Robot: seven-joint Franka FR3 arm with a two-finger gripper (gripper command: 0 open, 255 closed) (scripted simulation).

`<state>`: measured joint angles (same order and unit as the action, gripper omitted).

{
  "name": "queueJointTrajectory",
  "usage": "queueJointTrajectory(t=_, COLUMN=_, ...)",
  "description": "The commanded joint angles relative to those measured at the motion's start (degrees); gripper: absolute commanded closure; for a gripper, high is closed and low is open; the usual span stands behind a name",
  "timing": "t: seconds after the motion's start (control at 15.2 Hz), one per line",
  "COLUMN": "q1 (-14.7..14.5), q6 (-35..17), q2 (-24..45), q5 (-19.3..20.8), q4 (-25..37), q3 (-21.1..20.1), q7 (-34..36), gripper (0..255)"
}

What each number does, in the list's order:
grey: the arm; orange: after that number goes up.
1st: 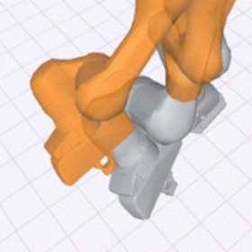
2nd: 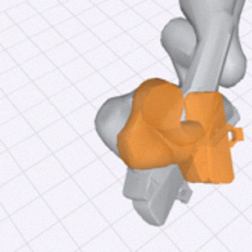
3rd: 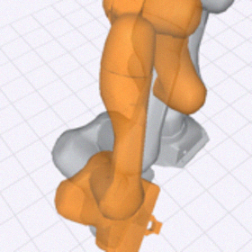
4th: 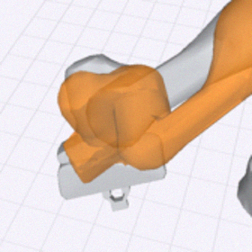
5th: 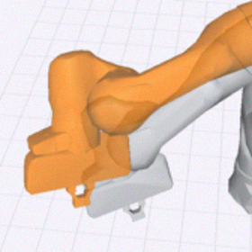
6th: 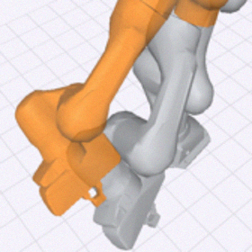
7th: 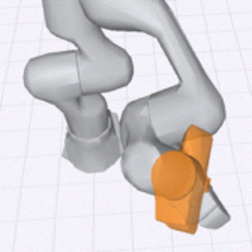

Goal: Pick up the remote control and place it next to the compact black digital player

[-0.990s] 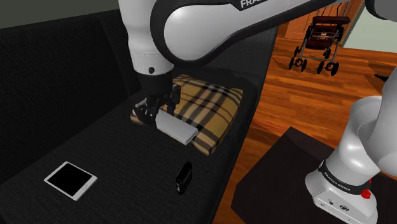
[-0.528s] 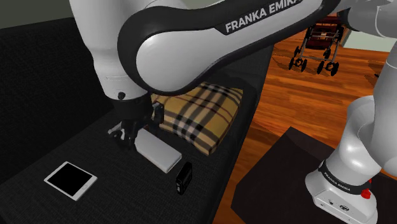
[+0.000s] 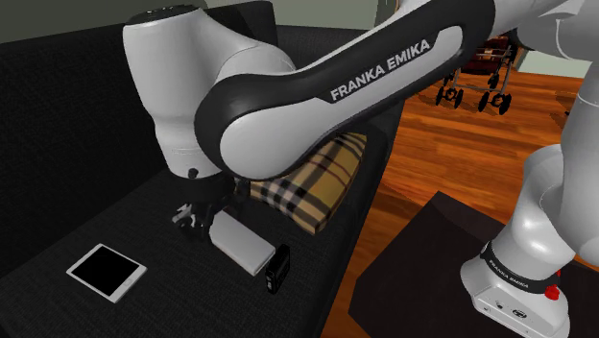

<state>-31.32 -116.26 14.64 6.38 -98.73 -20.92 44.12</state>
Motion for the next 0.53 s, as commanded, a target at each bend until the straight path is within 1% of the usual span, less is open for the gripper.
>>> queueJointTrajectory(t=0.0, q1=0.02, q6=-1.42, q2=0.28, q5=0.17, q4=-1.11, q3=0.07, q7=0.10, gripper=255)
queueJointTrajectory(t=0.46, q1=-0.13, q6=-6.22, q2=2.01, q5=1.08, q4=-4.30, q3=0.38, q7=0.74, gripper=255)
